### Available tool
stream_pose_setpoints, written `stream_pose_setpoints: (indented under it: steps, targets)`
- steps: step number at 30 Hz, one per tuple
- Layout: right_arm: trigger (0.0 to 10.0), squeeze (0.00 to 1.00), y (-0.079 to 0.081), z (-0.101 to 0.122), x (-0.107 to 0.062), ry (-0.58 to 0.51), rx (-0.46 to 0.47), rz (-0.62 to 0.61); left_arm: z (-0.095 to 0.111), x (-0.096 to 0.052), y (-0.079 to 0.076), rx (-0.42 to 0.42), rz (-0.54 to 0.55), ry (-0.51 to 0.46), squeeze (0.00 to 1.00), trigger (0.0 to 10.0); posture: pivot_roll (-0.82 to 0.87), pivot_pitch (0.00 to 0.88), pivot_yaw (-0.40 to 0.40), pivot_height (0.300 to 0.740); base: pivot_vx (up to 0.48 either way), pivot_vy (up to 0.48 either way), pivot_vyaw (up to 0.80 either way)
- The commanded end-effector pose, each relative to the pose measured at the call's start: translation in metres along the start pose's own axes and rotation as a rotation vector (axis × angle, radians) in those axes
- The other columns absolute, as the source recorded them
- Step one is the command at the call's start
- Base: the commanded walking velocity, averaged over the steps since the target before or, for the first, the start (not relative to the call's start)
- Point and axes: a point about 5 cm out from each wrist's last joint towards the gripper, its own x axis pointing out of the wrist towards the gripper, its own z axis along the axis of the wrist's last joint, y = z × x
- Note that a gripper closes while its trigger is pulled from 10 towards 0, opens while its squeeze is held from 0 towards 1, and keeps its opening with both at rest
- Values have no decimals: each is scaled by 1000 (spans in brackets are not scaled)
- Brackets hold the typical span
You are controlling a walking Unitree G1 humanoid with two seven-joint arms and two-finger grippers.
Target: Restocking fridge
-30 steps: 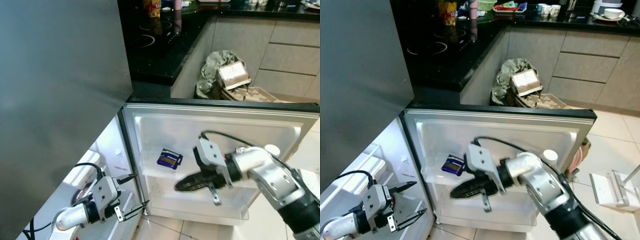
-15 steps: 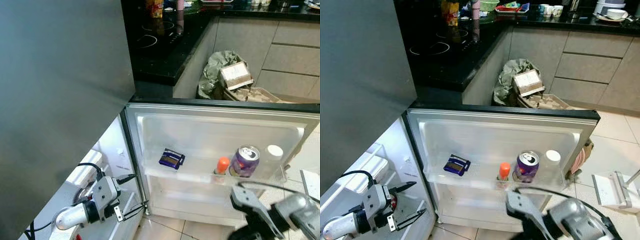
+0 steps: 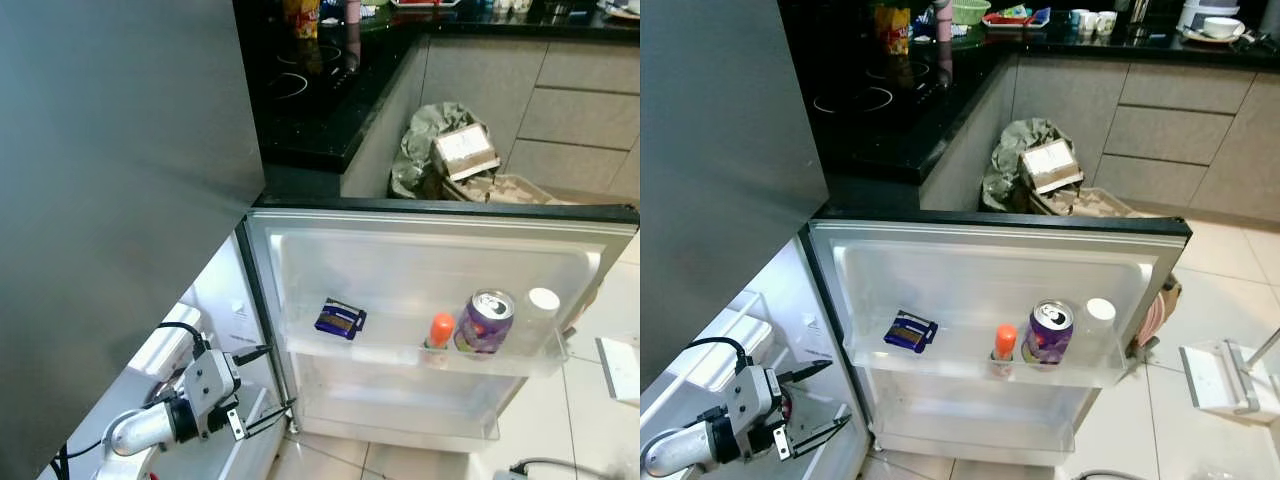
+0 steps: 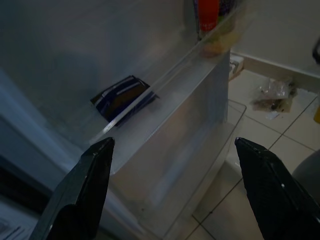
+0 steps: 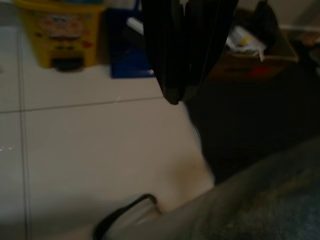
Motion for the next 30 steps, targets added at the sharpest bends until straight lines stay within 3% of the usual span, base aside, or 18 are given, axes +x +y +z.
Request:
stream_pose_setpoints:
  steps: [1,9,19,30]
  targets:
    - [10000,0,1,-6,4,6,34,-46,-1,-4,0,8,-15,23,0,10000,-33,0,11,740,0,0,0]
    - [10000,0,26,-20,35,-18,332,-191,-2,-3,-1,-22,-28,11,0,10000,-29,0,10,740,0,0,0]
    - [10000,0,33,-22,42,3,366,-237,-1,-2,-8,-58,-70,-6,0,10000,-31,0,12,740,0,0,0]
    - [10000,0,28,-1,44,-31,364,-293,-2,-1,-19,-115,-146,-11,0,10000,-33,0,8,740,0,0,0]
